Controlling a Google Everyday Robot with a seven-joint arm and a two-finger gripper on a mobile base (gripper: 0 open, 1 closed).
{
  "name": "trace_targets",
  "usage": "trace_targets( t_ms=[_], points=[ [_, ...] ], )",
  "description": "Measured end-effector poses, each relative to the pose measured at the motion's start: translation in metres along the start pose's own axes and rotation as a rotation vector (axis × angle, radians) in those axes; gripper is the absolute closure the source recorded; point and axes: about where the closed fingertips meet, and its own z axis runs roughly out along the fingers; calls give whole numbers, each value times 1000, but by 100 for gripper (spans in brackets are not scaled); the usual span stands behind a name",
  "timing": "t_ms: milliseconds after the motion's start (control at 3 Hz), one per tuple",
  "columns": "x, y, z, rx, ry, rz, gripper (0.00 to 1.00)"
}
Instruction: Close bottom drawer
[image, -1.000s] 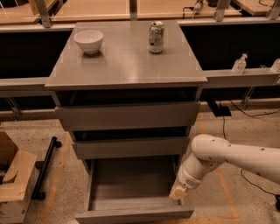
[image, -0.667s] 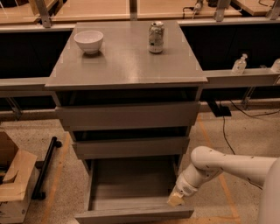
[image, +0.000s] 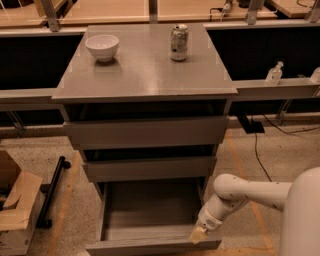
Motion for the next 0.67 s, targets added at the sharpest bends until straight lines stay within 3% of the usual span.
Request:
trace_targets(
  t_ms=[667],
  points=[
    [20,-54,58,-50,-29,78,100]
  ],
)
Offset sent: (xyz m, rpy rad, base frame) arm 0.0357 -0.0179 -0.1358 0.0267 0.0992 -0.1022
